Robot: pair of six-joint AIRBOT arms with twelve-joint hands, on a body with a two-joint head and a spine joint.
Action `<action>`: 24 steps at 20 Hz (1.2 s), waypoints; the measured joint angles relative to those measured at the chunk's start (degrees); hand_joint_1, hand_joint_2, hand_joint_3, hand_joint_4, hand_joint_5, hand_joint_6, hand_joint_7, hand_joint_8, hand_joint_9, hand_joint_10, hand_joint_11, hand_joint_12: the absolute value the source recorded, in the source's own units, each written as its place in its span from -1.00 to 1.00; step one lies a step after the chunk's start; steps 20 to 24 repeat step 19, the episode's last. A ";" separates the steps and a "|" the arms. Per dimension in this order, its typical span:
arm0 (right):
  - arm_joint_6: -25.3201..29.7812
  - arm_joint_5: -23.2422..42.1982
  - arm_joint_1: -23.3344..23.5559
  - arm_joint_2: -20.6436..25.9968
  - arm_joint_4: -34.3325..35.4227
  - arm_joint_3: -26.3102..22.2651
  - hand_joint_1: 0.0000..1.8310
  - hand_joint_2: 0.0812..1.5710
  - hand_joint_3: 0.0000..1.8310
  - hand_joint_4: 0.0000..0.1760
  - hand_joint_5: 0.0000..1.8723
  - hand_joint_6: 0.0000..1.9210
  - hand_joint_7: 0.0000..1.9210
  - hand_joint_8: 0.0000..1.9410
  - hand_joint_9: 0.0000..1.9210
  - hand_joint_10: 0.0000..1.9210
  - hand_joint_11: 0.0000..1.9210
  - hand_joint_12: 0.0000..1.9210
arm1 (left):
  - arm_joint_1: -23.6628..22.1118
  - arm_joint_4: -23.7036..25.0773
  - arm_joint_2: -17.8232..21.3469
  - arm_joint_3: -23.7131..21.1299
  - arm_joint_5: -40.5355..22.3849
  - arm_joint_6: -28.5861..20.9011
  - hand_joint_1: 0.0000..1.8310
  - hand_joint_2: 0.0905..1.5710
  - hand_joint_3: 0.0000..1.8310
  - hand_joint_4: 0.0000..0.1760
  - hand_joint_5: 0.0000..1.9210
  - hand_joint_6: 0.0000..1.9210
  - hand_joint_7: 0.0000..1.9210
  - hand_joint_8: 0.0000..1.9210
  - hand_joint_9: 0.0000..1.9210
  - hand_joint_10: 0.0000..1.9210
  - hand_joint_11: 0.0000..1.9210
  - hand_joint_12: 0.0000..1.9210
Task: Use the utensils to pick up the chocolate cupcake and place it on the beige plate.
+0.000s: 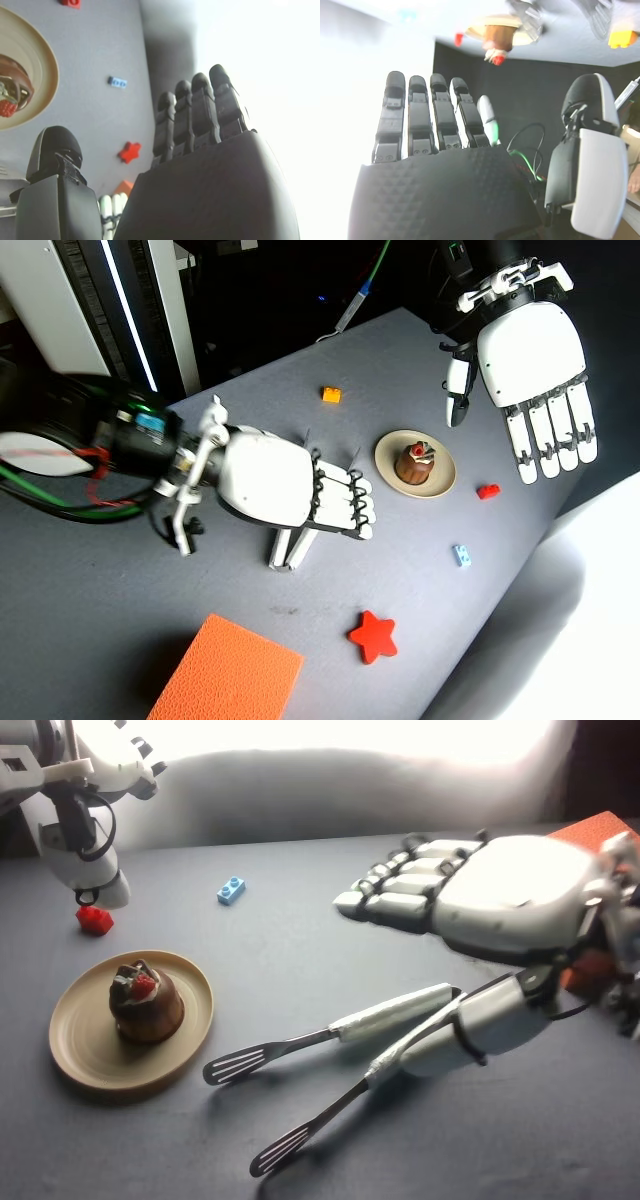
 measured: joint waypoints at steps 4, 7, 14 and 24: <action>-1.92 -4.31 2.29 7.13 -0.02 -5.57 -0.71 0.02 -1.00 -1.00 -0.96 -0.99 -0.96 -0.99 -0.94 -0.99 -1.00 -0.49 | 0.00 -0.63 0.00 0.00 -0.07 0.02 -0.43 0.25 -1.00 -1.00 -0.86 -1.00 -0.83 -1.00 -0.88 -1.00 -1.00 -0.71; -1.95 -6.38 3.61 11.30 0.00 -7.76 -0.75 0.06 -0.99 -1.00 -0.95 -1.00 -0.94 -1.00 -0.92 -1.00 -1.00 -0.40 | -0.72 -0.98 1.11 -0.48 -0.66 0.09 -0.41 0.23 -1.00 -1.00 -0.84 -1.00 -0.80 -1.00 -0.84 -0.99 -1.00 -0.65; -4.37 -4.61 3.32 17.94 0.09 -12.92 -0.75 0.17 -0.98 -1.00 -0.94 -1.00 -0.89 -1.00 -0.88 -0.99 -1.00 -0.27 | -0.76 -3.78 1.46 -2.21 -0.52 0.26 -0.38 0.22 -1.00 -1.00 -0.83 -1.00 -0.81 -1.00 -0.85 -1.00 -1.00 -0.62; -5.25 -6.10 3.10 18.58 0.11 -13.18 -0.75 0.19 -1.00 -1.00 -0.93 -1.00 -0.89 -1.00 -0.88 -1.00 -1.00 -0.29 | -0.76 -3.10 1.81 -2.21 0.17 0.28 -0.41 0.22 -1.00 -1.00 -0.86 -1.00 -0.85 -1.00 -0.87 -1.00 -1.00 -0.68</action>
